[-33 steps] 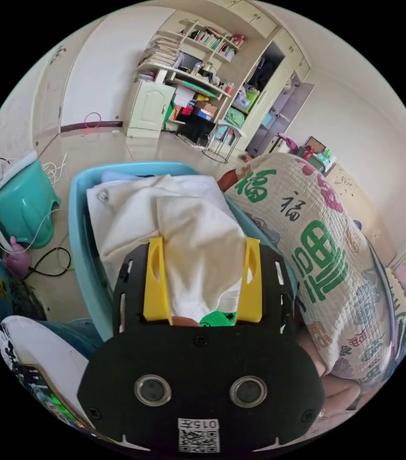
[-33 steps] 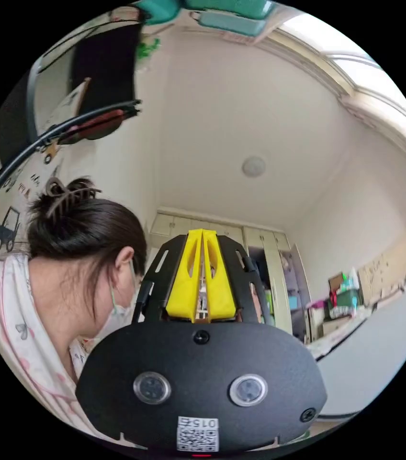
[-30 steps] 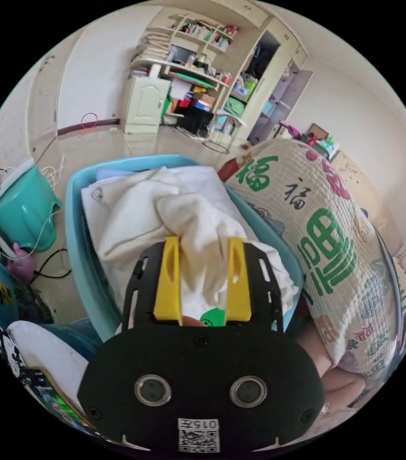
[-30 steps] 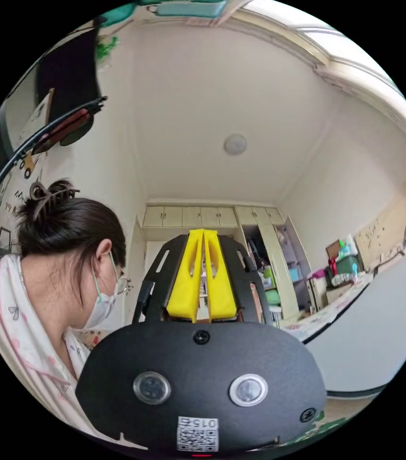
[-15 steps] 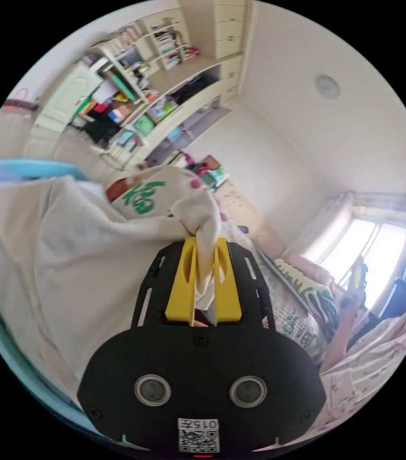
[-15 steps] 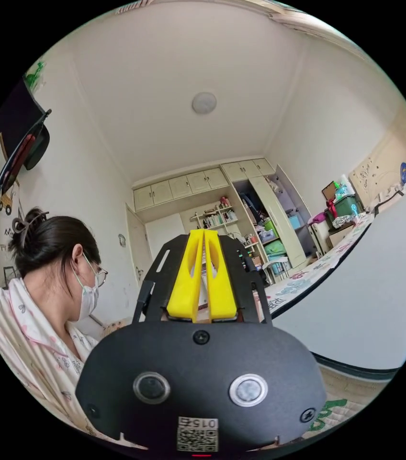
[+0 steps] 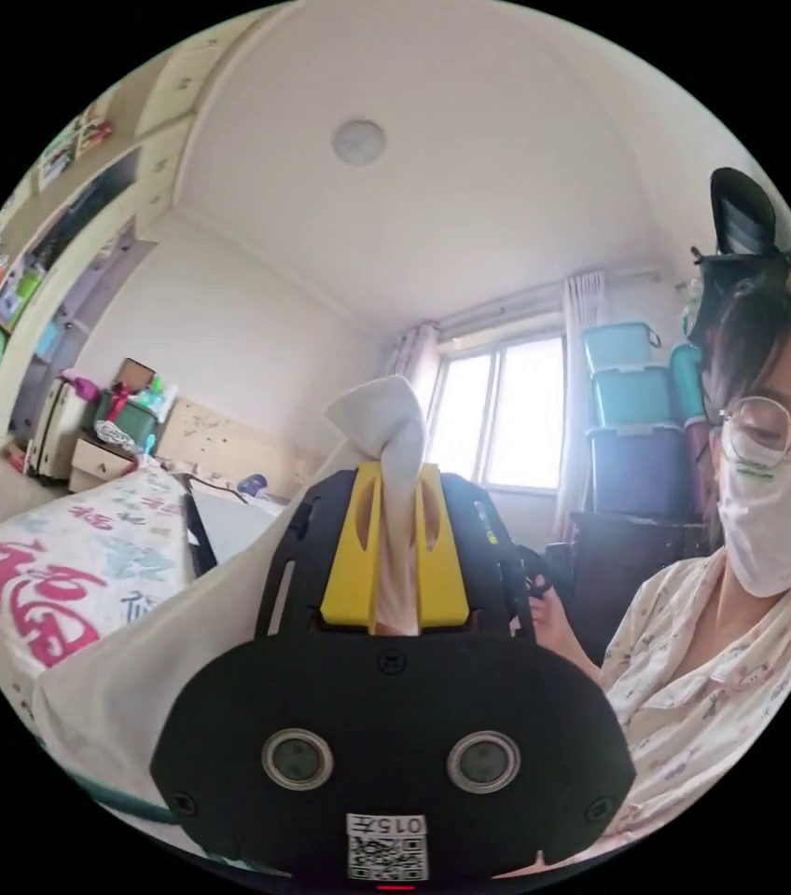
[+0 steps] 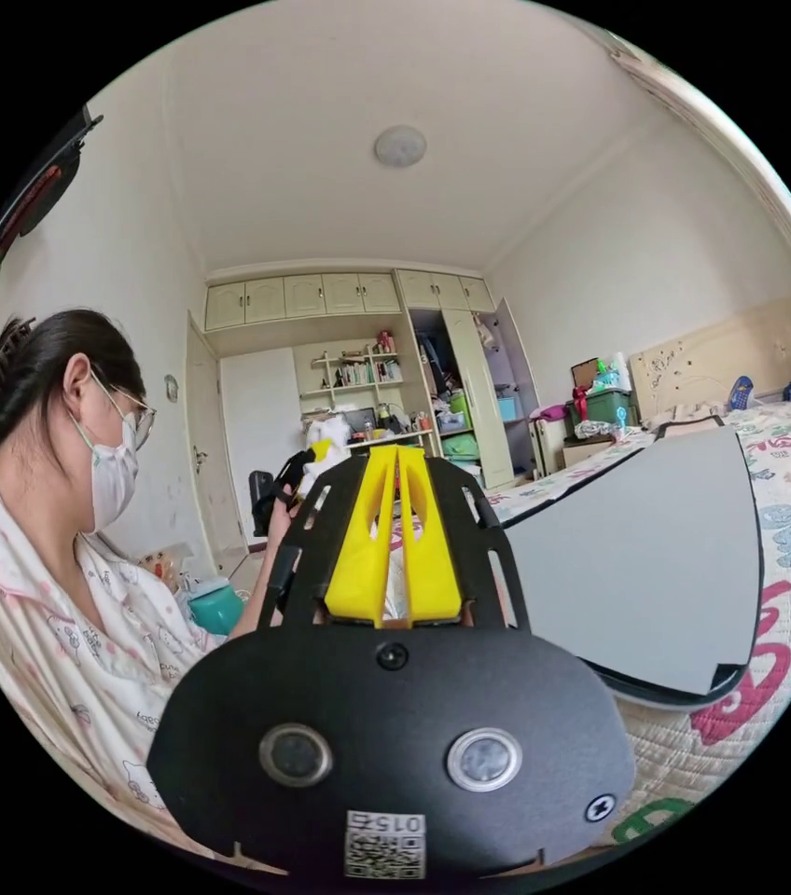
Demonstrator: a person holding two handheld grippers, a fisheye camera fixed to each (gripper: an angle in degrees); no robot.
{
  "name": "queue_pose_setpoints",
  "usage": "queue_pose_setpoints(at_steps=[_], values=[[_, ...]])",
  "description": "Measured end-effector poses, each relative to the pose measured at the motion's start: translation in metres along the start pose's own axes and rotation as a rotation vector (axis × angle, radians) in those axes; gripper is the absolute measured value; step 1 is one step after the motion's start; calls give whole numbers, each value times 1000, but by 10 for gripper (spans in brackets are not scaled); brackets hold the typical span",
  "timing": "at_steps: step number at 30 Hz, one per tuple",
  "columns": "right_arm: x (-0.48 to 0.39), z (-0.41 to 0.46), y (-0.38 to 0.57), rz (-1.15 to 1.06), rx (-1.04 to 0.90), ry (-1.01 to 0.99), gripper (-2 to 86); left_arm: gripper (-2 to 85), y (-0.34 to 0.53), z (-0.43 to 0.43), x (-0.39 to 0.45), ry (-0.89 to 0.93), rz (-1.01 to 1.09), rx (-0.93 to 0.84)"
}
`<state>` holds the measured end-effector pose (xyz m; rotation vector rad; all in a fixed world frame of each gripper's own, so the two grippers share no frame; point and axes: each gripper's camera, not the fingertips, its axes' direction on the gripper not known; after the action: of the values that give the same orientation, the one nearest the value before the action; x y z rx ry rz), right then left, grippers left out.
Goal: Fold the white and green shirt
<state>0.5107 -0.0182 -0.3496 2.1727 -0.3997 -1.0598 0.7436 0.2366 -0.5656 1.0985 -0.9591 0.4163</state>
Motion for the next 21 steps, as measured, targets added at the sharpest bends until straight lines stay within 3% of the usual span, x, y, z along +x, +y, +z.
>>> queue_pose_setpoints(at_steps=[2,8,13,15,19,21], values=[[-2,10,1,11,2,26,161,55,4,40,5,5,-20,-39],[-8,29,6,9,-18,193,163,55,30,180,18,369,-124,-125],[4,34,20,103,35,324,164,72,88,329,24,347,-230,-463],[5,38,23,117,21,361,164,72,95,318,27,350,-234,-448],[-7,83,31,-12,-180,662,164,24,71,183,28,452,-171,-18],[-5,108,33,-33,-253,712,164,10,61,120,28,374,-59,58]])
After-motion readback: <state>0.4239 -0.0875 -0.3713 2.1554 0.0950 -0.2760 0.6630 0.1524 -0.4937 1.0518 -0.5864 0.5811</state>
